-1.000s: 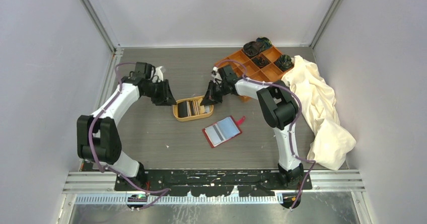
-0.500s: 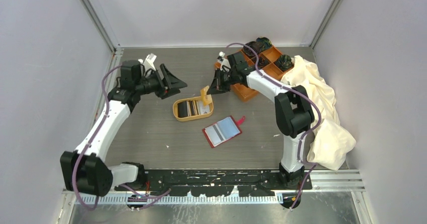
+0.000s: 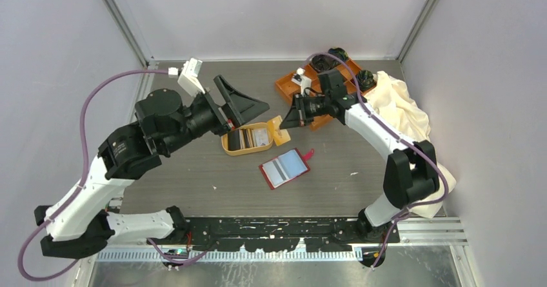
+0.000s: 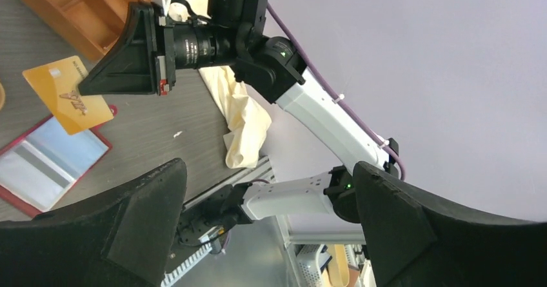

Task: Put the credit cards into the card holder
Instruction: Insert the credit card into the card holder.

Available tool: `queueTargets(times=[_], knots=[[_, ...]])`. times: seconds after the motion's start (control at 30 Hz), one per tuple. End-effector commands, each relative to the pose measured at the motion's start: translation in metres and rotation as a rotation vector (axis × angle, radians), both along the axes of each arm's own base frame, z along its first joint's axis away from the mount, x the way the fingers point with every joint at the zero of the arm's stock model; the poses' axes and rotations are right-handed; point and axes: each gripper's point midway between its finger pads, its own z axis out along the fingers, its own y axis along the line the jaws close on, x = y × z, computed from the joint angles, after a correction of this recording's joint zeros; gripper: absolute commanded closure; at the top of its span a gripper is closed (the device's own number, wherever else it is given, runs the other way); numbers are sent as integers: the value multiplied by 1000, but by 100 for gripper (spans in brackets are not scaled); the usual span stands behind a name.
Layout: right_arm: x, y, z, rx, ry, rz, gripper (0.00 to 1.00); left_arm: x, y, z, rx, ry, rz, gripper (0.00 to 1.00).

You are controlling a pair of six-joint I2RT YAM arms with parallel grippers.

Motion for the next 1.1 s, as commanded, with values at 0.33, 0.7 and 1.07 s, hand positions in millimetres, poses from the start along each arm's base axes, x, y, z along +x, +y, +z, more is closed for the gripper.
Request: queueTargets(times=[0.33, 0.7, 1.07], knots=[[-1, -41, 37, 139, -160, 14, 99, -45, -50, 41, 88, -146, -8, 0], [-8, -44, 37, 153, -146, 26, 99, -46, -72, 36, 167, -226, -27, 0], [-28, -66, 50, 247, -184, 33, 99, -55, -55, -38, 54, -667, -139, 2]])
